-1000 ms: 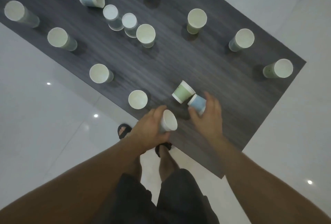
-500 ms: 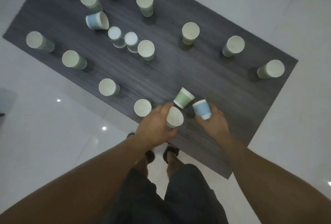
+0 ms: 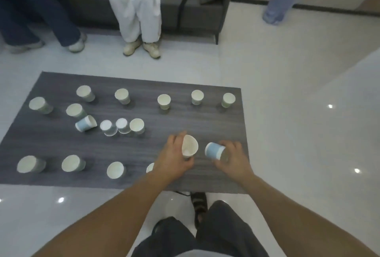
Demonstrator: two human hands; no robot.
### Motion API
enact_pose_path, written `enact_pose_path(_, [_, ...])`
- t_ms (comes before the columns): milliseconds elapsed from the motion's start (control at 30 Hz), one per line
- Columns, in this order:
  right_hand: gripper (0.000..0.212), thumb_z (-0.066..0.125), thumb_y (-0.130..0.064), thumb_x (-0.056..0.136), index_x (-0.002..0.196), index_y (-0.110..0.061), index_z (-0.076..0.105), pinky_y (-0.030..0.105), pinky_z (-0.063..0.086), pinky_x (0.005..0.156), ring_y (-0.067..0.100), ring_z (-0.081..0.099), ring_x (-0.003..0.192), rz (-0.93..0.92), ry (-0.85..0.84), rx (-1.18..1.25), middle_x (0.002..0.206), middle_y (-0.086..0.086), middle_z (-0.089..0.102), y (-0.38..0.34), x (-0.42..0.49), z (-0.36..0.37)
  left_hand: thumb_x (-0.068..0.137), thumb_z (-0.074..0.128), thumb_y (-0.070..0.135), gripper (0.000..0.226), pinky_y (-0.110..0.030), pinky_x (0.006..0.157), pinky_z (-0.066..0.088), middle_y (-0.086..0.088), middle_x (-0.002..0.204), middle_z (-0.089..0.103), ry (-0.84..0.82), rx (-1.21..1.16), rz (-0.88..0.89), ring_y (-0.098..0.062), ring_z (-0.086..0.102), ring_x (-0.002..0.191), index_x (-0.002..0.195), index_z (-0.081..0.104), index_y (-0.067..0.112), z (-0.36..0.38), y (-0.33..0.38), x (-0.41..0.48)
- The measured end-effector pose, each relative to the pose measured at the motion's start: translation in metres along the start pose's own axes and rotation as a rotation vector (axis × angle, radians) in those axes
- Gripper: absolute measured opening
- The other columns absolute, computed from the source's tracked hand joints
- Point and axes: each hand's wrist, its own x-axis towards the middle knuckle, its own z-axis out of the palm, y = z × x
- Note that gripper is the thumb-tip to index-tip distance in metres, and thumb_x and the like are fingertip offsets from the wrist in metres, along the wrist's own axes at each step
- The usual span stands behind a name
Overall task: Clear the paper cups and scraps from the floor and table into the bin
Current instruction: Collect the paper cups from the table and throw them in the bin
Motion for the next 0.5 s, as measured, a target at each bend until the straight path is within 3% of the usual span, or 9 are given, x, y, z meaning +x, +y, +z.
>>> enact_pose_path(133, [0.077,0.079,-0.038,0.073,0.137,-0.021,0.040,0.030,0.042,0.084,0.018,0.051,0.107,0.116,0.155,0.117,0.125,-0.003,0.040,-0.011,-0.069,0.007,0.075,0.073,0.033,0.079,-0.032,0.087,0.045,0.000,0.135,0.037,-0.046,0.080,0.130,-0.023,0.050,0.115,0.143,0.033,0.022,-0.023,-0.002,-0.035])
enact_pose_path(233, [0.070,0.078,-0.040,0.072,0.129,-0.022,0.043,0.029,0.041,0.081,0.017,0.052,0.102,0.188,0.232,0.155,0.120,-0.005,0.043,-0.010,-0.122,0.014,0.078,0.071,0.033,0.078,-0.030,0.089,0.044,-0.001,0.136,0.036,-0.085,0.122,0.236,-0.021,0.046,0.119,0.143,0.032,0.020,-0.030,0.010,-0.056])
enact_pose_path(500, [0.071,0.065,-0.045,0.085,0.146,-0.037,0.029,0.031,0.040,0.098,0.019,0.042,0.123,0.348,0.510,0.164,0.138,-0.004,0.037,0.060,-0.265,-0.010,0.078,0.069,0.028,0.086,-0.030,0.090,0.046,0.001,0.128,0.034,-0.275,0.137,0.626,-0.020,0.050,0.110,0.149,0.020,0.030,0.024,0.109,-0.113])
